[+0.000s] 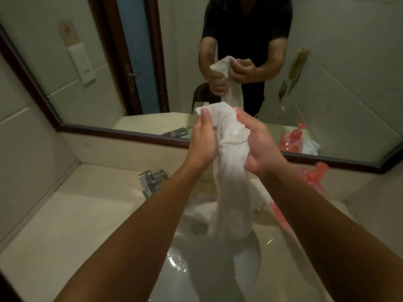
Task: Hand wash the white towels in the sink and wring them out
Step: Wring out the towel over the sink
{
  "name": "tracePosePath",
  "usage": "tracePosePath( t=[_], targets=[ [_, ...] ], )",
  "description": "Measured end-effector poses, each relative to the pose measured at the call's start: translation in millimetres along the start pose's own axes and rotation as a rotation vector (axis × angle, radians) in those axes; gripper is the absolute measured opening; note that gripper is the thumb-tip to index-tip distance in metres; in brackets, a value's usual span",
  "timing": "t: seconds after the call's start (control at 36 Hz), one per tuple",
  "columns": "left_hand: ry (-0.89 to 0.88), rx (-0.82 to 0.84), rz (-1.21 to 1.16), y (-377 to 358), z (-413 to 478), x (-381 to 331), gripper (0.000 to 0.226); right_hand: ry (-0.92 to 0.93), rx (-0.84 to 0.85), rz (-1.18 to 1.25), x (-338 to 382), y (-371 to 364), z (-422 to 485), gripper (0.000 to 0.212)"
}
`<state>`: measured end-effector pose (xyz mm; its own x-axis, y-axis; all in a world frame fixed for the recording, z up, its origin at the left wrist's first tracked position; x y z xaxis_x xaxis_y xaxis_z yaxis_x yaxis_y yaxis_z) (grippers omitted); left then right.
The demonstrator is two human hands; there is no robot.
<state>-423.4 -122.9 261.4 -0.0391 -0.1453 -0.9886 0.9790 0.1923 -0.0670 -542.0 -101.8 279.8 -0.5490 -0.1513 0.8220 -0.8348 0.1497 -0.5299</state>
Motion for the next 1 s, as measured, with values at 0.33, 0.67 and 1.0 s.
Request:
tracePosePath(
  t=[0.33, 0.67, 1.0],
  targets=[
    [-0.216, -0.150, -0.014, -15.2, 23.7, -98.2, 0.053, 0.567, -0.147, -0.497, 98.2, -3.9, -12.9, 0.020],
    [-0.430, 0.128, 0.075, -28.3, 20.7, -126.6, 0.080, 0.513, -0.132, -0.320, 134.6, -50.8, -20.9, 0.020],
    [-0.109, -0.029, -0.047, -60.9, 38.4, -123.4, 0.073, 0.449, -0.298, -0.324, 94.9, 2.3, -12.8, 0.074]
  ],
)
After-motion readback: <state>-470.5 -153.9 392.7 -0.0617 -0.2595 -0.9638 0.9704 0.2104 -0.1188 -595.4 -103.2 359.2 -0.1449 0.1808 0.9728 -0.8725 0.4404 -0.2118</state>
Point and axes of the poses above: each hand's wrist, its own z-axis towards the middle knuckle, its own y-axis out of the back of the hand, x = y × z, the point moved 2 cm from there along z, towards the middle knuckle, and after that the axes turned 12 degrees about -x, right-handed, at the moved point
